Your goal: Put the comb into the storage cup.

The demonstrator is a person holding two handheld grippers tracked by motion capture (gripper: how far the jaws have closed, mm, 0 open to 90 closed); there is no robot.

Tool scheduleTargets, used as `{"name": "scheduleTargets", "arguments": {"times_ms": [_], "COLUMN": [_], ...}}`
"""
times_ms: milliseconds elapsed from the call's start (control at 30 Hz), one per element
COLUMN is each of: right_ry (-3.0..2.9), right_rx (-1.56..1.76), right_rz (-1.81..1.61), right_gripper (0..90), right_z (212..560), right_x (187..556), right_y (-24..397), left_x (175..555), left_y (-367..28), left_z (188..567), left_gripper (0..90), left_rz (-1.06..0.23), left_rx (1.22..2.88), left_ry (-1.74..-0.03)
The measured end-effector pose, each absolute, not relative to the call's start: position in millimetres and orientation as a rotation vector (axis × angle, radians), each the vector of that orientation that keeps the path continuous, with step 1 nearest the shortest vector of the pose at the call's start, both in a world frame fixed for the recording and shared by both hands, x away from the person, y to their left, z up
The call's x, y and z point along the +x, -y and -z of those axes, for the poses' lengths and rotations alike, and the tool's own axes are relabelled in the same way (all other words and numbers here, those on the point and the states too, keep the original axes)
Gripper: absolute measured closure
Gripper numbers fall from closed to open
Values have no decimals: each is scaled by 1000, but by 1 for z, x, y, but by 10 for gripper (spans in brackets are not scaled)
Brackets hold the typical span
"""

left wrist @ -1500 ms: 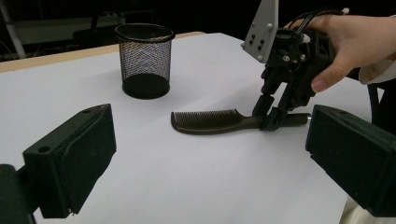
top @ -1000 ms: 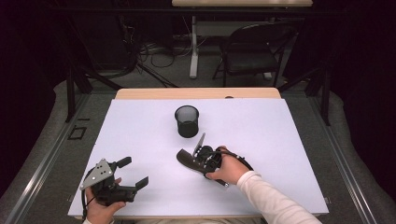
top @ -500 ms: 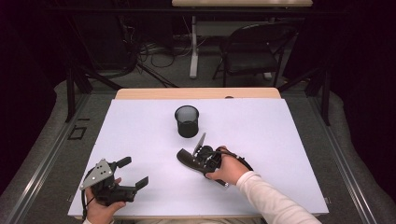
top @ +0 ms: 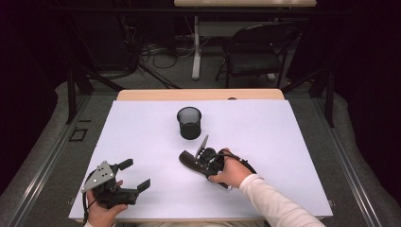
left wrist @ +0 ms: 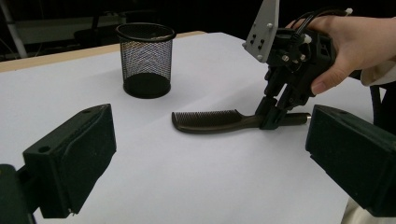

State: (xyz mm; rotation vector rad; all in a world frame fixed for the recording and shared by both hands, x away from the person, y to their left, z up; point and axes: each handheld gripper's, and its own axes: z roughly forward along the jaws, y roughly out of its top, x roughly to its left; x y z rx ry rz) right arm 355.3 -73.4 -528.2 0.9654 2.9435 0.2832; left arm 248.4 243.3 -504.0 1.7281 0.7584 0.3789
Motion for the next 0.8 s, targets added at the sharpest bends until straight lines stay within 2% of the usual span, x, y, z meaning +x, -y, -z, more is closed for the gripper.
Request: {"name": "scheduleTargets", "arguments": {"times_ms": [800], "right_ry": [-2945], "right_rx": [978], "right_rz": [-293], "right_gripper": [729], "right_z": [527], "right_x": [353], "right_y": [74], "left_x": [248], "left_y": [-243], "left_z": [504], "left_gripper": [19], "left_rz": [-378], "left_rx": [1729], "left_ry": [-758]}}
